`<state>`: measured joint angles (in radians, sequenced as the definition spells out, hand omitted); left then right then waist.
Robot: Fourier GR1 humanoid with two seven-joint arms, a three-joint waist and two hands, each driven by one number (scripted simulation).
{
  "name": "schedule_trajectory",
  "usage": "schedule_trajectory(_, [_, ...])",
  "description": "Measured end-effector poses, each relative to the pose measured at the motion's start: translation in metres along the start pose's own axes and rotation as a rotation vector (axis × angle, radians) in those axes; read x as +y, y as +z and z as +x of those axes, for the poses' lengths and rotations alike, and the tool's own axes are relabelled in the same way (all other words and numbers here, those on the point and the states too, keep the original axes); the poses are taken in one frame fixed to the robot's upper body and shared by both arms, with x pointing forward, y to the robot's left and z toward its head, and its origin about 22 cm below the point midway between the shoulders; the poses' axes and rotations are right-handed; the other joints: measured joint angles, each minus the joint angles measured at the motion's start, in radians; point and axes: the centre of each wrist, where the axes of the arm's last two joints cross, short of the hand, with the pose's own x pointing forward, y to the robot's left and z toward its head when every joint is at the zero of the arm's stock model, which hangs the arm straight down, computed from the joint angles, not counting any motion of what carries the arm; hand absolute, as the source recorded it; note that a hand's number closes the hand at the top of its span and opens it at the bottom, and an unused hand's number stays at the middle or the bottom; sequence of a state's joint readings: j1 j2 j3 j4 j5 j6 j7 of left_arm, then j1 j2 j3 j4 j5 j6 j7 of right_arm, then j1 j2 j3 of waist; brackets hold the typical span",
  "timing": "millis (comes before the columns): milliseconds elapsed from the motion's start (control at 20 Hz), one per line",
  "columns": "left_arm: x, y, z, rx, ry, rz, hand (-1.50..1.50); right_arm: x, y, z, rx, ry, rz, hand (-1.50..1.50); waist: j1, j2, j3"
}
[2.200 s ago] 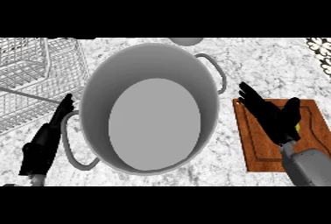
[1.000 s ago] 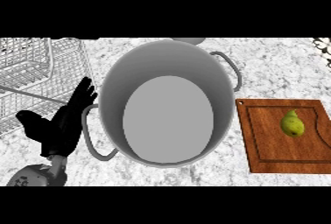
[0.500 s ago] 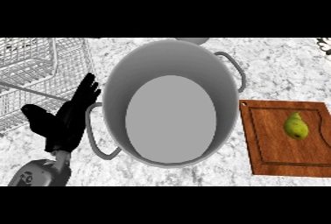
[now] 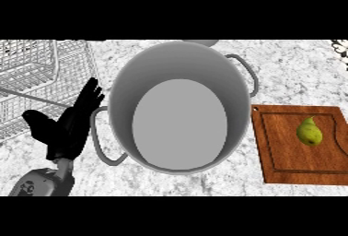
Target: Pick the pear from the cutting board and place it in the pot
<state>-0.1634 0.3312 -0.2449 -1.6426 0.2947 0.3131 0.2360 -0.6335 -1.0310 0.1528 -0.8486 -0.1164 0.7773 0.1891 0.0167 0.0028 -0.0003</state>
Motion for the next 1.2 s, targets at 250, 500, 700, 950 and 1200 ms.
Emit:
schedule_trajectory(250, [0.003, 0.003, 0.003, 0.005, 0.006, -0.001, 0.0, 0.011, -0.018, 0.003, 0.067, 0.051, 0.063, -1.5, -0.002, 0.0, 0.0])
schedule_trajectory(500, [-0.004, 0.002, 0.004, 0.005, 0.008, 0.008, 0.0, 0.029, -0.033, -0.003, 0.109, 0.085, 0.073, -1.5, -0.008, -0.002, 0.001])
schedule_trajectory(700, [0.0, 0.004, 0.002, 0.011, 0.009, 0.009, 0.0, 0.041, -0.037, -0.003, 0.108, 0.078, 0.058, -1.5, -0.014, -0.003, 0.0])
schedule_trajectory(950, [0.007, 0.006, 0.001, 0.01, 0.006, 0.011, 0.0, 0.05, -0.039, 0.007, 0.097, 0.058, 0.04, -1.5, -0.016, -0.004, 0.0])
schedule_trajectory(1200, [-0.002, 0.005, 0.002, -0.002, 0.002, 0.008, 0.0, 0.06, -0.053, 0.011, 0.12, 0.043, 0.032, -1.5, -0.012, -0.003, 0.0])
